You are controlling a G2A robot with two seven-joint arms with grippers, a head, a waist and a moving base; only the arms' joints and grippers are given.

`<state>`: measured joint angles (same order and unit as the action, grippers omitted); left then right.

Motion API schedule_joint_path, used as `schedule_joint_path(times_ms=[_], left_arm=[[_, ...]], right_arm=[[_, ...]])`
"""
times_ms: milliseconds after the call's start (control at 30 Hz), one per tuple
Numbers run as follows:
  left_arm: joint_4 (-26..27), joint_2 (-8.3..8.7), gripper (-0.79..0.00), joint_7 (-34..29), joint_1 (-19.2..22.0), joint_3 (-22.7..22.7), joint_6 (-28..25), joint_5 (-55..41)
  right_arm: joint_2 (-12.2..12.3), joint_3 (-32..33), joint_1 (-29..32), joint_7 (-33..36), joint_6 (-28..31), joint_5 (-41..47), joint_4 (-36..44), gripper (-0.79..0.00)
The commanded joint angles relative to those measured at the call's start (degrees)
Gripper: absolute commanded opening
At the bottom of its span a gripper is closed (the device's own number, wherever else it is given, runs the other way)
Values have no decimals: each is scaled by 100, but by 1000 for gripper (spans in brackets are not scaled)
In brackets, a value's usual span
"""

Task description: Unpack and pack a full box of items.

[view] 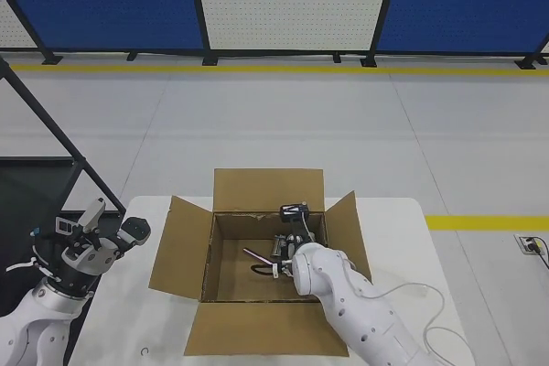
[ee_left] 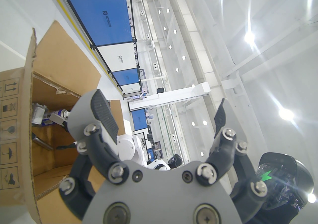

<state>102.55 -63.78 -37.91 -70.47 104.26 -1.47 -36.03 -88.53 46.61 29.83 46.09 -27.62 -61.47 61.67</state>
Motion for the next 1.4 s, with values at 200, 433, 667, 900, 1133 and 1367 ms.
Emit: schedule_joint_path(times_ms=[200, 433, 667, 900, 1133, 1367], left_arm=[[0, 0, 0, 0, 0, 0, 0, 0], [0, 0, 0, 0, 0, 0, 0, 0], [0, 0, 0, 0, 0, 0, 0, 0], [0, 0, 0, 0, 0, 0, 0, 0], [0, 0, 0, 0, 0, 0, 0, 0], [0, 0, 0, 0, 0, 0, 0, 0]], right_arm=[[-54, 52, 35, 30, 14, -124, -22, -493], [-51, 114, 249, 77, -124, -451, 281, -785], [17, 172, 714, 315, -346, -1139, 1198, -785], [93, 379, 1289, 245, -310, -1611, 2154, -785], [110, 616, 1613, 77, -54, -1630, 2708, -785], [110, 616, 1613, 77, -54, -1630, 2708, -785]])
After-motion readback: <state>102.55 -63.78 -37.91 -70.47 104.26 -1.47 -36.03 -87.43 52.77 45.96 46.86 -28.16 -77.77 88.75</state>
